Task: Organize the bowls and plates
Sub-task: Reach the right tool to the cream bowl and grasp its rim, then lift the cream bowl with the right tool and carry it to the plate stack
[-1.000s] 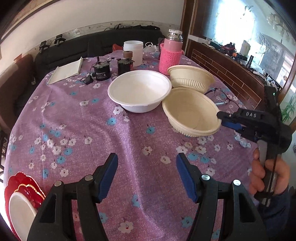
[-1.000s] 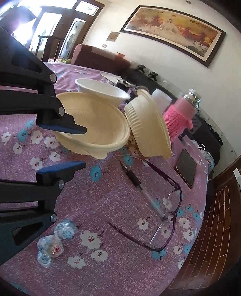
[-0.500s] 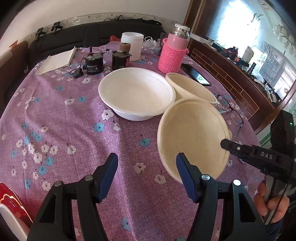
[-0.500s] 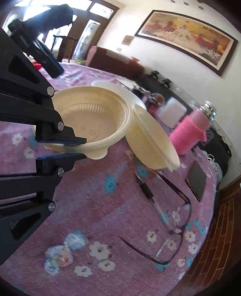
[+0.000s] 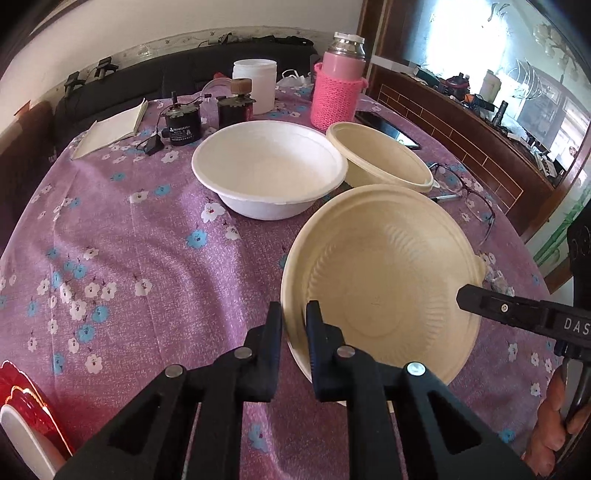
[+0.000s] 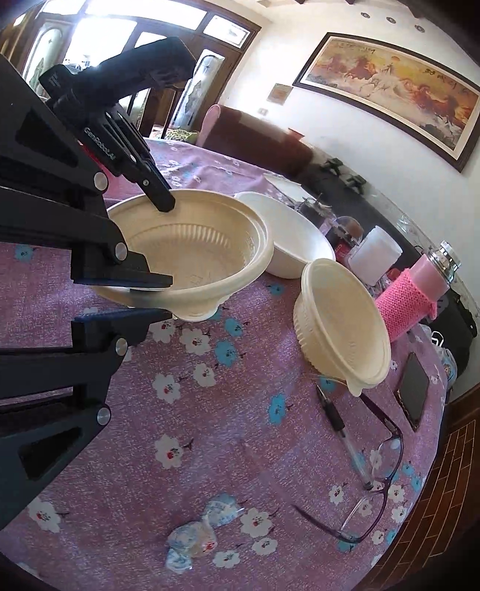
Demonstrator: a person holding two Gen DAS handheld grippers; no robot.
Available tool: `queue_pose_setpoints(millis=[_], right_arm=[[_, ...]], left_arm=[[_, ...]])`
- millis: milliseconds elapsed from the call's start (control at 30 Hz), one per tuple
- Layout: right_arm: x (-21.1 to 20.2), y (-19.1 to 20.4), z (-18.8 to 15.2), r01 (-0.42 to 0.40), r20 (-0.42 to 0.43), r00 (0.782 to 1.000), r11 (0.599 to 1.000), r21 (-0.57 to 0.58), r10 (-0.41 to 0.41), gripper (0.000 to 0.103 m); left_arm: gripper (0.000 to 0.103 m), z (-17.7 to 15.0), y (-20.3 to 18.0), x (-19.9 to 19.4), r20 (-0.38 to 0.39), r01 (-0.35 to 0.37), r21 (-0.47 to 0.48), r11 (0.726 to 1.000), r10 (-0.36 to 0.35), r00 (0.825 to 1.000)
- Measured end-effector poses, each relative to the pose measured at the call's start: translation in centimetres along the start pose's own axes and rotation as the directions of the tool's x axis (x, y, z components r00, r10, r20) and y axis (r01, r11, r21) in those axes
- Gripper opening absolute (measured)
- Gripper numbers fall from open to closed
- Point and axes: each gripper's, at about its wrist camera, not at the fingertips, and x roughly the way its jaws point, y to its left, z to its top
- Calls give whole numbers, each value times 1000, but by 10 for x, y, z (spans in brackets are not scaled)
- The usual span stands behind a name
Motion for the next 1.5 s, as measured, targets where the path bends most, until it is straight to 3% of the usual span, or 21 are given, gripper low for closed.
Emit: queue_pose_setpoints(millis=[267,367,400,433,700,800,1167,1500], right_arm=[[-3,24,-18,63,-20,998,992,-108,-66,14],[0,35,-26,107,-6,994,978,-181,-110,21],[1,36,-28,128,-3,991,971,-201,-131,28],[4,38,-30,151,5,988,964,-218,-153,33],[0,44,-45,253,136,966,909,-330,-220,33],[0,43,-48,226,126,973,913,-339,-194,33],[7,45,-54,263,126,964,910,-321,-234,33],[-3,65,-59,263,150,963,898,-354,-222,33]], left_arm=[[14,-30,15,-30,-29,75,-46,996,-76,997],[15,-37,18,-33,-26,67,-51,996,-68,997],[15,-39,18,-32,-24,67,-51,996,-68,997],[16,-39,18,-31,-27,64,-49,997,-65,997],[19,-45,12,-24,6,23,-3,1000,-23,1000],[19,-47,8,-22,12,8,17,1000,-8,1000],[19,-52,1,-29,55,5,52,999,-8,998],[19,-64,7,-50,96,-17,33,999,14,995]])
